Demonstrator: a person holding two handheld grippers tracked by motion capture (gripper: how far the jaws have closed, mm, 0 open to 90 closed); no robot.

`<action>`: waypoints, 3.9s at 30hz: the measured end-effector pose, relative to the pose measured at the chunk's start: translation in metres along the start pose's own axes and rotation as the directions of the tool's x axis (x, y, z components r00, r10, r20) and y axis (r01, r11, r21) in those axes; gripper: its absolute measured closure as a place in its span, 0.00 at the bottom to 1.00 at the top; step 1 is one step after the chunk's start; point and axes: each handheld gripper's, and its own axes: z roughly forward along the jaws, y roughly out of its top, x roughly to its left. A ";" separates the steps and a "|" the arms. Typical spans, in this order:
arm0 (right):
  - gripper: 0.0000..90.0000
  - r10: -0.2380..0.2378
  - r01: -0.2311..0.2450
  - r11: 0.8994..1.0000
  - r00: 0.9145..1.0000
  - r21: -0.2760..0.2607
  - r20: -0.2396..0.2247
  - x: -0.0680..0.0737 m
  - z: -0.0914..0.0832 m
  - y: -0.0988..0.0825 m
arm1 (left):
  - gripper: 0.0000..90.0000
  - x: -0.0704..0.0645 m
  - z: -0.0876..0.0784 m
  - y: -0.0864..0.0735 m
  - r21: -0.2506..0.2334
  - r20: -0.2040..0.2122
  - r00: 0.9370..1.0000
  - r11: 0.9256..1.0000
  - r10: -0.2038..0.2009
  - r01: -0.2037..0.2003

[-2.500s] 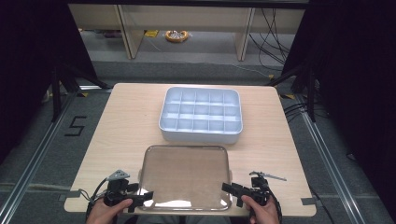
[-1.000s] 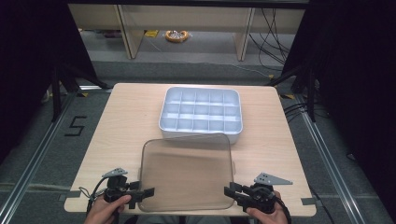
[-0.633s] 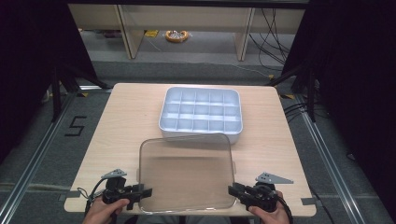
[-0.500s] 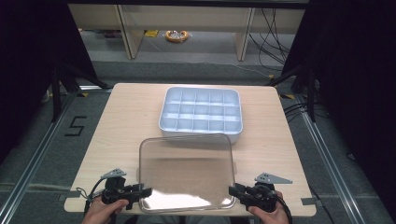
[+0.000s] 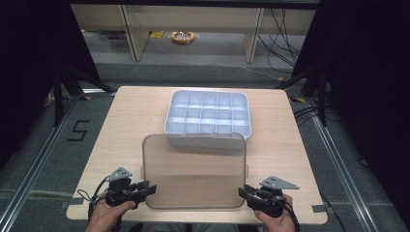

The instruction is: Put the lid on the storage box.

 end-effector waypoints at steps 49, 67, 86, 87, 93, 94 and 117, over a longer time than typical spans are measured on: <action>0.74 0.131 -0.111 0.978 0.986 -0.175 0.103 -0.076 0.045 0.168 | 0.59 0.041 0.084 0.190 -0.125 -0.058 0.992 0.987 -0.113 0.105; 0.72 0.178 -0.162 0.976 0.978 -0.145 0.104 -0.096 0.063 0.164 | 0.58 0.051 0.113 0.194 -0.102 -0.063 0.987 0.985 -0.148 0.141; 0.67 0.206 -0.192 0.973 0.972 -0.124 0.111 -0.107 0.080 0.160 | 0.55 0.061 0.132 0.187 -0.099 -0.095 0.981 0.982 -0.170 0.160; 0.67 0.209 -0.195 0.973 0.971 -0.126 0.117 -0.107 0.081 0.160 | 0.55 0.061 0.132 0.187 -0.099 -0.102 0.980 0.982 -0.168 0.158; 0.64 0.220 -0.207 0.972 0.969 -0.115 0.114 -0.108 0.085 0.159 | 0.53 0.061 0.136 0.186 -0.088 -0.130 0.980 0.986 -0.150 0.139; 0.63 0.222 -0.209 0.971 0.967 -0.113 0.123 -0.108 0.087 0.159 | 0.53 0.061 0.136 0.186 -0.088 -0.135 0.980 0.986 -0.149 0.138; 0.54 0.196 -0.185 0.980 0.963 -0.075 0.184 -0.103 0.095 0.163 | 0.50 0.059 0.140 0.183 -0.085 -0.173 0.980 0.992 -0.103 0.090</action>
